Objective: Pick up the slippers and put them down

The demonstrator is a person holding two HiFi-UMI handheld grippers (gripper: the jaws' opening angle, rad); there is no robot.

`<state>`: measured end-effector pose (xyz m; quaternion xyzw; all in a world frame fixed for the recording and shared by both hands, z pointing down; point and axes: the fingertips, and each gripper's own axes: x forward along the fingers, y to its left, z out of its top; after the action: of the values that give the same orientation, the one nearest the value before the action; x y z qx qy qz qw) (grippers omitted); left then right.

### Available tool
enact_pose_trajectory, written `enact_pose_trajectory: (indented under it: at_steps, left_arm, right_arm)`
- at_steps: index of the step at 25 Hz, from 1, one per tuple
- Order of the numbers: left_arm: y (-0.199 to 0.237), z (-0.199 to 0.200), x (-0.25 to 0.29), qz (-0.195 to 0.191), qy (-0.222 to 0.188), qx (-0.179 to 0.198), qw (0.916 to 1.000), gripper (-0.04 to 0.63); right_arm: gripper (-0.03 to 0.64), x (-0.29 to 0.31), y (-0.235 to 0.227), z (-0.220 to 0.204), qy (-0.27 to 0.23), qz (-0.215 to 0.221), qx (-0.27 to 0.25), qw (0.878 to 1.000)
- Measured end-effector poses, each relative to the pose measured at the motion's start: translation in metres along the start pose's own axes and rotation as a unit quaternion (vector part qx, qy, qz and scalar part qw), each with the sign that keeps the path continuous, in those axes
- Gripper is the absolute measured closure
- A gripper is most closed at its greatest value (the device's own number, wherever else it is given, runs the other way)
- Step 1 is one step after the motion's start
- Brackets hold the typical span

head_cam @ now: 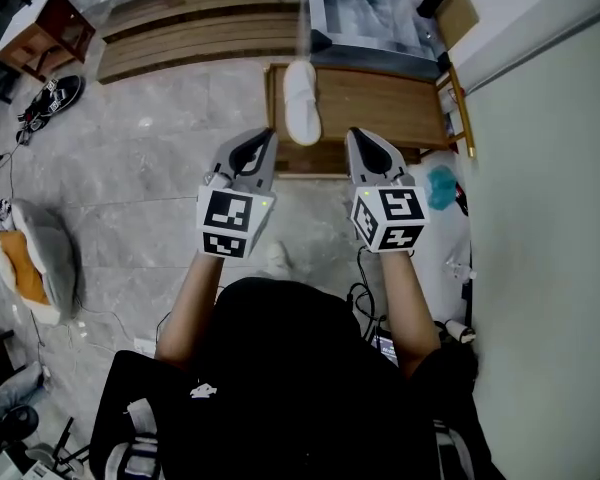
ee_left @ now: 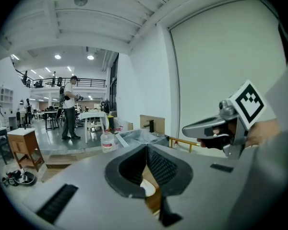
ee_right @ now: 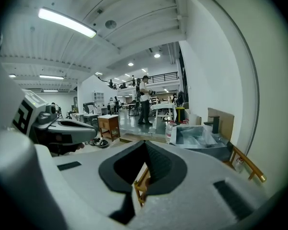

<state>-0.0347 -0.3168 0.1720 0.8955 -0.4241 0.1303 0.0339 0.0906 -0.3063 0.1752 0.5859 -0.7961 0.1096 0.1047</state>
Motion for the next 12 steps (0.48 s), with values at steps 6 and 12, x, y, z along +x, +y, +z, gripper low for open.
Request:
enact_pose_trajectory:
  at_steps: [6,12]
  left_arm:
    - [0.024,-0.009,0.016,-0.011,0.006,0.003,0.9999,0.589]
    - [0.036,-0.019,0.025,-0.016,0.012,-0.005,0.9998,0.589]
  right_arm:
    - [0.618,0.032,0.007,0.0,0.008,-0.006,-0.003,1.0]
    - [0.618,0.047,0.002,-0.002,0.018,-0.013,-0.008,1.0]
